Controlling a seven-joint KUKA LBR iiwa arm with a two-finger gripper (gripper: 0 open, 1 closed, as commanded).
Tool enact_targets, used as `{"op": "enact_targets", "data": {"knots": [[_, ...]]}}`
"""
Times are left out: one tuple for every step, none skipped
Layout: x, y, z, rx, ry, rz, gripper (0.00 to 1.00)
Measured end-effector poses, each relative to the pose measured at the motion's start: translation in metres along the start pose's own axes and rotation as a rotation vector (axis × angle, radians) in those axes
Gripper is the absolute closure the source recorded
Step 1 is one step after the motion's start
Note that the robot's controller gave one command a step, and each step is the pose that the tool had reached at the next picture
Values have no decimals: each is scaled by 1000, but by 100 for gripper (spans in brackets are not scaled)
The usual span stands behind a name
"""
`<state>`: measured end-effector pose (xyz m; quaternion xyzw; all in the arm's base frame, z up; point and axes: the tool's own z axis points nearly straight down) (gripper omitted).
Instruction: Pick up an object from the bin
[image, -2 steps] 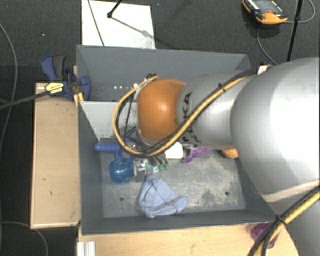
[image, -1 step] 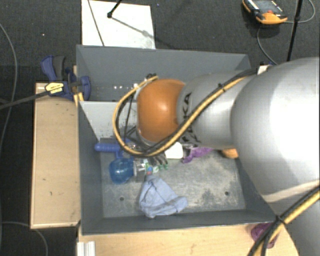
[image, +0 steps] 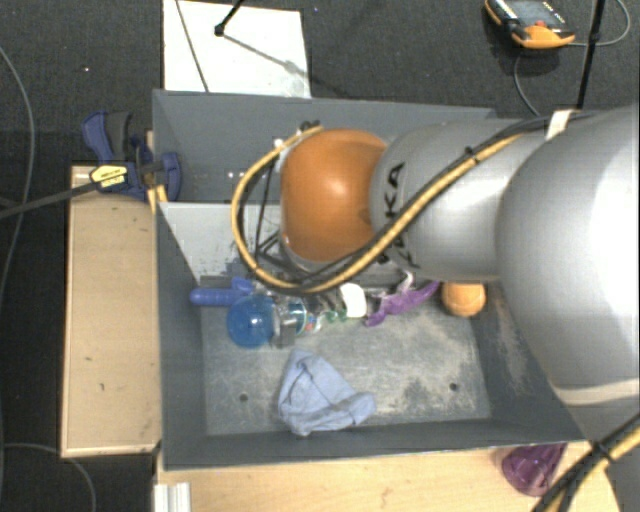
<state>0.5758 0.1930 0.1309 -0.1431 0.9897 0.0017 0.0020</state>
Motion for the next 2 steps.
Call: {"op": "enact_targets", "data": {"knots": [[-7, -2, -10, 0, -22, -1, 100], [2, 8, -126, 0, -9, -55, 100]]}}
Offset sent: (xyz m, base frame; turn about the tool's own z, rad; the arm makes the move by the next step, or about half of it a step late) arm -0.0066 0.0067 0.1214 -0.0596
